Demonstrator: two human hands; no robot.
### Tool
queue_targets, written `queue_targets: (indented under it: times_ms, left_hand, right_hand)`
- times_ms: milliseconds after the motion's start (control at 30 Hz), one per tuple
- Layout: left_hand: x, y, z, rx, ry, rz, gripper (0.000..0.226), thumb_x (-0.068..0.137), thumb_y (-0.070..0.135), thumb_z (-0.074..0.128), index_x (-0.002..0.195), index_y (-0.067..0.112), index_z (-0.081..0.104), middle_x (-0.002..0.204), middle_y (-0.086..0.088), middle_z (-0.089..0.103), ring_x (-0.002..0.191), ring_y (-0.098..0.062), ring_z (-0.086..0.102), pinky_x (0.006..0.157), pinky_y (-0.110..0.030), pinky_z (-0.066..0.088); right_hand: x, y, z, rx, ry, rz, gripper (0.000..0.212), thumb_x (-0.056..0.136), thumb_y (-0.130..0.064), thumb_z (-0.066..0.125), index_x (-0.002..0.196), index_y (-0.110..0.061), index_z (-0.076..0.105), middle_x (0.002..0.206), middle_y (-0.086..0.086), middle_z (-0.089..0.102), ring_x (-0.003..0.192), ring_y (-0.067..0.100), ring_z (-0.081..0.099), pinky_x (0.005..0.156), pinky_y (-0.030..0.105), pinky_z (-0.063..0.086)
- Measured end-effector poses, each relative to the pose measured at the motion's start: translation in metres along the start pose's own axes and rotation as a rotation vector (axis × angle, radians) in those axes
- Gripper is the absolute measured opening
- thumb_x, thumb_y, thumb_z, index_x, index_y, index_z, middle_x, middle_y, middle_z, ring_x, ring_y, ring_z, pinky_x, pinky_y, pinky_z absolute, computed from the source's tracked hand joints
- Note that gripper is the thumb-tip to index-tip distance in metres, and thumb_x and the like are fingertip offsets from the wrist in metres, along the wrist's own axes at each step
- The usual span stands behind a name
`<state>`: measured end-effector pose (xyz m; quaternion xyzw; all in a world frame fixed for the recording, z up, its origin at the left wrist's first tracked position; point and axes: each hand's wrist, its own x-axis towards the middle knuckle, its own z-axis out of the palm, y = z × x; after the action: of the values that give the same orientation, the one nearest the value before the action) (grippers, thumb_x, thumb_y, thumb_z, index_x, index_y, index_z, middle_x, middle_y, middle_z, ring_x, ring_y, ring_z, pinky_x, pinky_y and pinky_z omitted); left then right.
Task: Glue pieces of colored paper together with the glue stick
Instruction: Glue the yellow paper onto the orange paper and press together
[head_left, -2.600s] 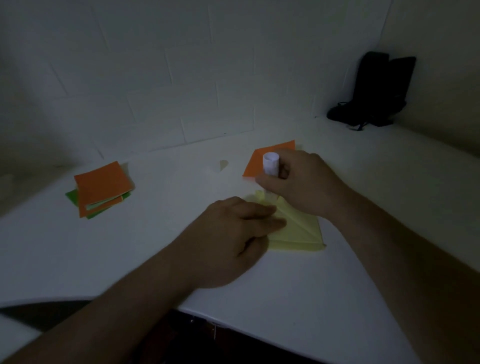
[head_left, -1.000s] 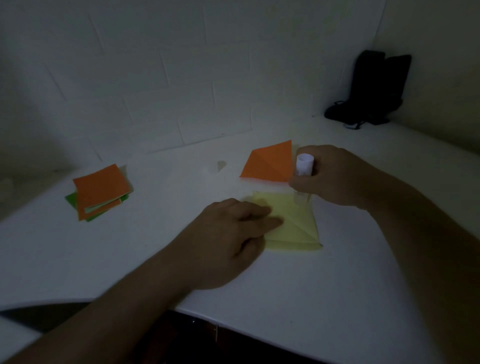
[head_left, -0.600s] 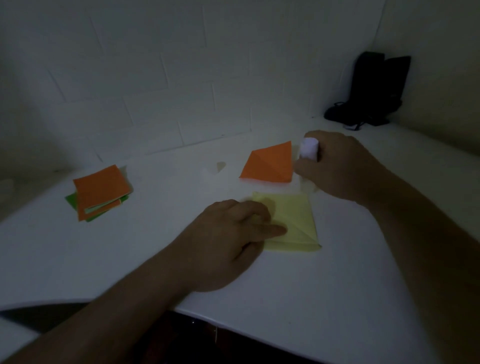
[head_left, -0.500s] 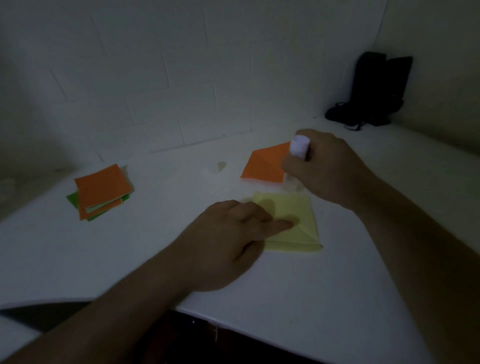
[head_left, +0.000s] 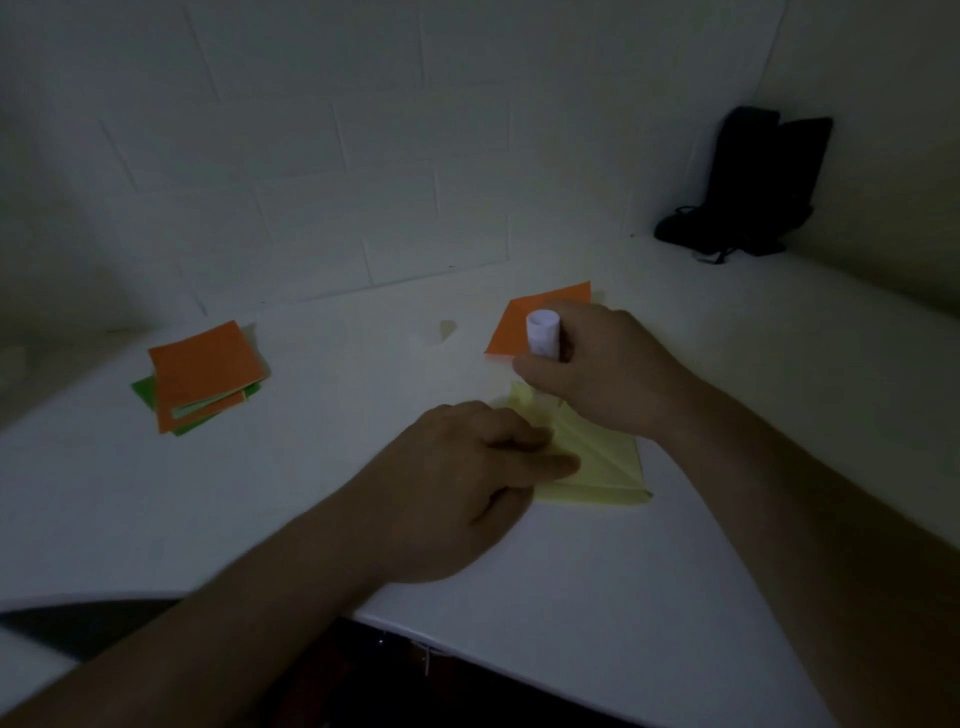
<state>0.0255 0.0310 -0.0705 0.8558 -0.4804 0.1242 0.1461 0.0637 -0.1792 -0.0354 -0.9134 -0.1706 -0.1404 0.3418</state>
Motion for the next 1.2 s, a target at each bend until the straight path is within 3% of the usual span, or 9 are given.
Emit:
queue_targets:
  times_ms: [233, 367, 500, 567, 667, 867, 1033, 1100, 1200]
  left_hand:
    - [0.0, 0.001, 0.0, -0.019, -0.015, -0.015, 0.039, 0.102, 0.025, 0.051, 0.138, 0.033, 0.065, 0.139, 0.003, 0.063, 0.109, -0.021, 0.064, 0.087, -0.041, 0.05]
    - [-0.001, 0.002, -0.001, -0.028, 0.004, -0.012, 0.038, 0.101, 0.023, 0.055, 0.134, 0.035, 0.068, 0.137, 0.004, 0.064, 0.108, -0.02, 0.065, 0.087, -0.038, 0.05]
    - [0.001, 0.001, 0.0, -0.076, 0.019, -0.046, 0.037, 0.1, 0.022, 0.054, 0.131, 0.036, 0.07, 0.139, 0.003, 0.064, 0.123, -0.014, 0.061, 0.1, -0.034, 0.049]
    - [0.002, 0.0, 0.0, -0.085, 0.026, -0.089, 0.039, 0.099, 0.023, 0.052, 0.131, 0.037, 0.07, 0.141, 0.003, 0.063, 0.131, -0.009, 0.056, 0.108, -0.03, 0.046]
    - [0.003, 0.0, -0.001, -0.049, 0.024, -0.134, 0.042, 0.098, 0.03, 0.049, 0.136, 0.037, 0.066, 0.146, 0.002, 0.06, 0.136, -0.009, 0.052, 0.111, -0.03, 0.044]
    - [-0.001, 0.0, 0.001, 0.005, 0.01, -0.073, 0.036, 0.101, 0.035, 0.053, 0.134, 0.038, 0.067, 0.145, -0.006, 0.058, 0.125, -0.026, 0.059, 0.099, -0.042, 0.048]
    - [0.0, 0.001, 0.0, -0.057, 0.036, 0.003, 0.036, 0.101, 0.024, 0.059, 0.135, 0.024, 0.068, 0.129, -0.003, 0.066, 0.115, -0.019, 0.063, 0.094, -0.034, 0.048]
    - [0.001, 0.002, -0.002, -0.071, 0.027, -0.001, 0.037, 0.099, 0.022, 0.06, 0.136, 0.024, 0.067, 0.125, 0.002, 0.069, 0.107, -0.017, 0.065, 0.09, -0.03, 0.049]
    - [-0.001, 0.0, -0.004, -0.114, 0.031, -0.059, 0.033, 0.1, 0.029, 0.056, 0.128, 0.023, 0.072, 0.129, 0.007, 0.07, 0.116, -0.012, 0.065, 0.099, -0.03, 0.049]
  right_hand:
    - [0.005, -0.004, 0.014, 0.014, -0.002, -0.007, 0.032, 0.088, -0.044, 0.069, 0.07, -0.041, 0.043, 0.068, -0.023, 0.054, 0.064, 0.002, 0.05, 0.06, 0.024, 0.035]
    - [0.005, -0.007, 0.016, 0.088, -0.012, -0.009, 0.029, 0.091, -0.044, 0.07, 0.073, -0.039, 0.048, 0.07, -0.027, 0.057, 0.065, -0.002, 0.053, 0.059, 0.013, 0.035]
    - [0.008, 0.002, 0.005, 0.272, 0.146, 0.123, 0.021, 0.094, -0.043, 0.068, 0.085, -0.026, 0.06, 0.081, -0.011, 0.072, 0.072, 0.002, 0.068, 0.067, 0.024, 0.051]
    - [0.007, 0.006, -0.005, 0.2, 0.233, 0.105, 0.025, 0.095, -0.039, 0.067, 0.078, -0.025, 0.055, 0.069, -0.018, 0.065, 0.06, -0.004, 0.059, 0.057, 0.013, 0.043]
    - [0.003, 0.012, -0.014, 0.1, 0.257, 0.073, 0.029, 0.095, -0.035, 0.065, 0.072, -0.025, 0.051, 0.066, -0.018, 0.061, 0.058, -0.002, 0.055, 0.053, 0.012, 0.037]
    - [-0.001, 0.01, -0.012, -0.006, 0.102, 0.032, 0.028, 0.092, -0.036, 0.066, 0.073, -0.022, 0.052, 0.068, -0.005, 0.057, 0.059, 0.001, 0.049, 0.053, 0.016, 0.034]
    - [-0.004, 0.005, -0.003, 0.001, -0.02, 0.037, 0.03, 0.09, -0.047, 0.069, 0.071, -0.036, 0.05, 0.072, -0.025, 0.06, 0.065, -0.006, 0.054, 0.056, 0.011, 0.034]
    - [-0.003, 0.005, -0.004, -0.021, -0.036, 0.036, 0.027, 0.089, -0.049, 0.068, 0.071, -0.04, 0.051, 0.075, -0.023, 0.062, 0.068, -0.003, 0.056, 0.06, 0.018, 0.036]
    - [-0.002, 0.006, -0.009, -0.071, -0.051, 0.029, 0.024, 0.088, -0.047, 0.069, 0.072, -0.04, 0.053, 0.076, -0.022, 0.061, 0.069, 0.0, 0.055, 0.062, 0.026, 0.036]
